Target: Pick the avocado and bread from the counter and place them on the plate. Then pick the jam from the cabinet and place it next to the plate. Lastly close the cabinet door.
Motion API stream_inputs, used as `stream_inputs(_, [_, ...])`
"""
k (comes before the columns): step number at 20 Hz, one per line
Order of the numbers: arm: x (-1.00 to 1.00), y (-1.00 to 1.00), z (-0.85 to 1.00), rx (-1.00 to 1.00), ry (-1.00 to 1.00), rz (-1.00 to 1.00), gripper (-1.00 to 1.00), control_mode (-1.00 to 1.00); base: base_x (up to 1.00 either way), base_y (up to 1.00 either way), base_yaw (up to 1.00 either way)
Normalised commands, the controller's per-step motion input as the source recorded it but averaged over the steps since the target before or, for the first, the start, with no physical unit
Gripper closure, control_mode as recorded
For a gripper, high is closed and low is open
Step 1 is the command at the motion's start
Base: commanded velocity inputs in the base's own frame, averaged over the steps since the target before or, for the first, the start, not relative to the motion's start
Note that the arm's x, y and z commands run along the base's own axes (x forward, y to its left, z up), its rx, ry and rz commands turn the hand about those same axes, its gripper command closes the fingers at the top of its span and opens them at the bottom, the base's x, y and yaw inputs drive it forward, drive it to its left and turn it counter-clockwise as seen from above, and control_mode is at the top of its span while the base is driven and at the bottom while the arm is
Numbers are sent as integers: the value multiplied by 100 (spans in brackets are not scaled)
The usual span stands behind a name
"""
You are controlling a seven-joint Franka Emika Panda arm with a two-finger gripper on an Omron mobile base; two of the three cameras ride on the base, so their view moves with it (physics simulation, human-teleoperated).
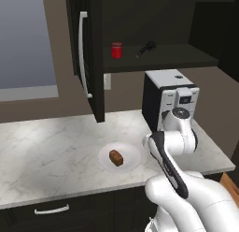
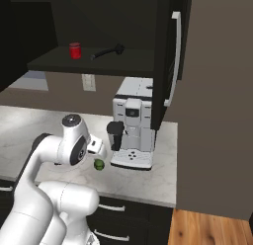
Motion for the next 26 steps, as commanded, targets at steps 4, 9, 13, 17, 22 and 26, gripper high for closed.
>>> stream_inputs(4, [0,0,0,0,0,12,-100,-100,0,0,0])
stream_inputs(9, [0,0,0,0,0,12,-100,-100,0,0,0])
stream_inputs(13, [0,0,0,-1,0,10,-100,-100,0,0,0])
stream_inputs(17, [0,0,0,-1,0,3,-100,-100,0,0,0])
stream_inputs(22, [6,0,-5,-2,0,0,-100,-100,0,0,0])
stream_inputs(26, [1,-3,-7,-1,0,0,-100,-100,0,0,0])
